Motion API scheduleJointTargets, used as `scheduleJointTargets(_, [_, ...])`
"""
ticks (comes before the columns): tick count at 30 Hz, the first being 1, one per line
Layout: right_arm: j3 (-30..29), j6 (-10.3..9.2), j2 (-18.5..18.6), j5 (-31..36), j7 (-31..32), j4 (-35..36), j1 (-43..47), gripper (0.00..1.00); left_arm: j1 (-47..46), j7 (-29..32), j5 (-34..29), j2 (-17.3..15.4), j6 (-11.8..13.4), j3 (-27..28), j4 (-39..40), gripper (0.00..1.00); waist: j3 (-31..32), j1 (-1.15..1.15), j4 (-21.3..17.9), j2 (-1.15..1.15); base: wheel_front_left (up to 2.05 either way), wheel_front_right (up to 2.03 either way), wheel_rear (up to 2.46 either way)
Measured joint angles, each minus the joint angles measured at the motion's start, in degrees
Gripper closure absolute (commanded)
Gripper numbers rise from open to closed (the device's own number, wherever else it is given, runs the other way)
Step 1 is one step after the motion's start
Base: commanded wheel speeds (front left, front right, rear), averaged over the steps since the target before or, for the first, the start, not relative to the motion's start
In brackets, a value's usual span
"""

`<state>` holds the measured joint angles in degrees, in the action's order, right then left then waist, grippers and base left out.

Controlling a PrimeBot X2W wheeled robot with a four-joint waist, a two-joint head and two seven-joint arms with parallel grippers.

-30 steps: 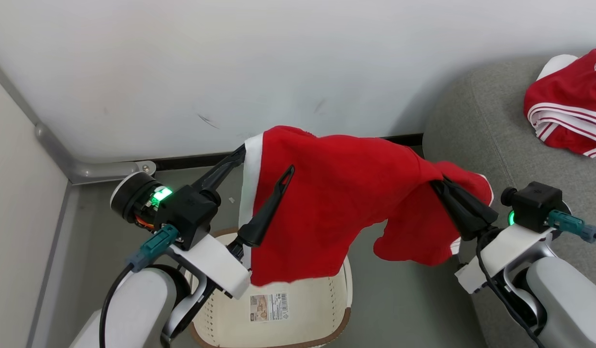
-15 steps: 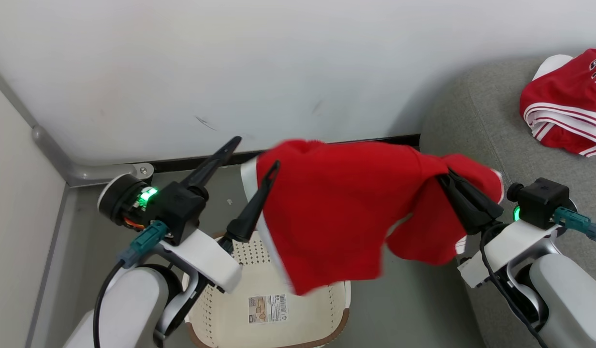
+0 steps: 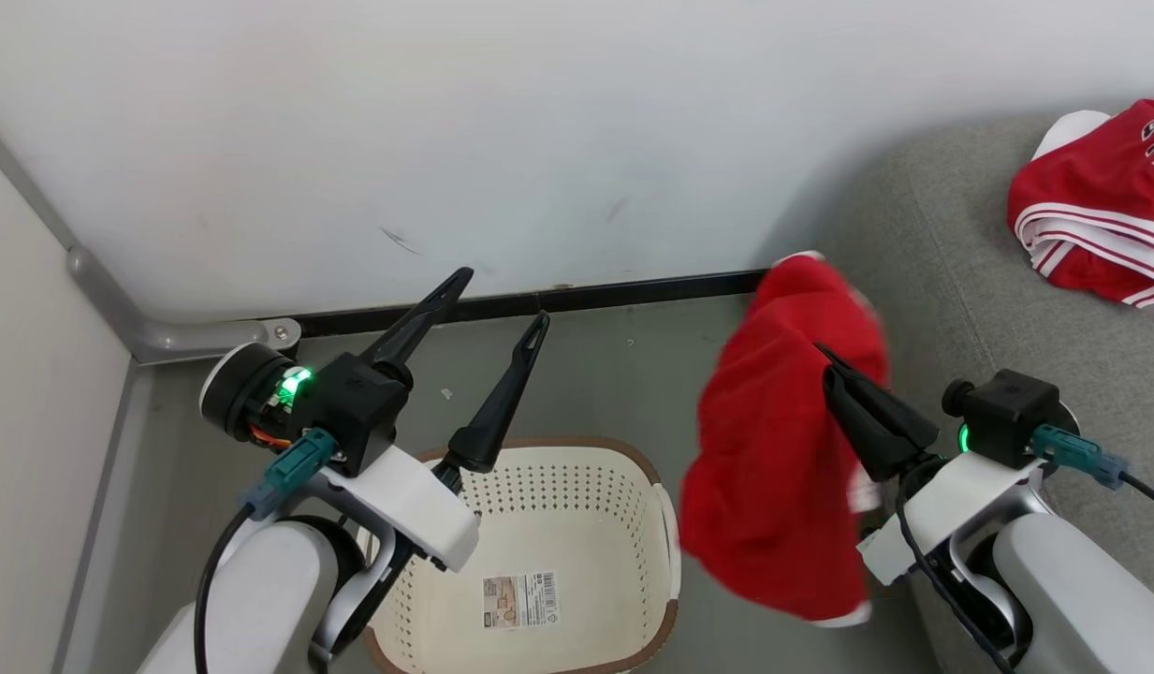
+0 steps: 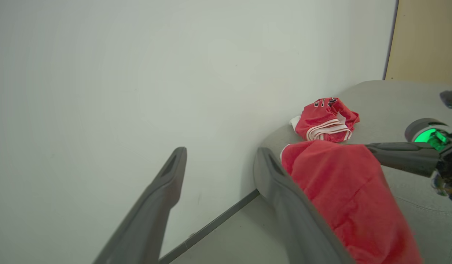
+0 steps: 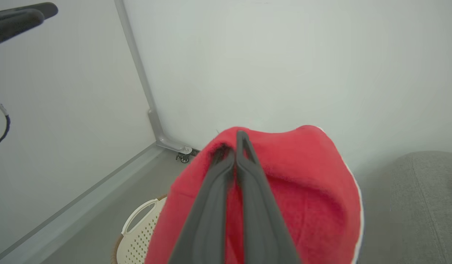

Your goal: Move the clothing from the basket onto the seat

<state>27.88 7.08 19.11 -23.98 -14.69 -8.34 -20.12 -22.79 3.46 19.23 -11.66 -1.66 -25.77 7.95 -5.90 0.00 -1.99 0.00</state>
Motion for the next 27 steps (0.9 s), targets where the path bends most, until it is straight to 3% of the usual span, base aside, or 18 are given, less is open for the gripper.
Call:
scheduleJointTargets(15, [-1.7,0.0,-0.2,0.5,0.0,0.8,0.2,1.0,0.0,0.1,0.9,0.5,-0.5,-0.9,0.3,0.0,-0.6,0.0,-0.4,0.0,0.0,0.0,0.0])
scheduleJointTargets(27, [-10.6,0.0,-0.6,2.8,0.0,3.0,4.9,1.0,-1.8,0.6,2.7,2.5,-2.8,-4.3,-1.4,0.0,-1.3,0.0,-2.9,0.0,0.0,0.0,0.0])
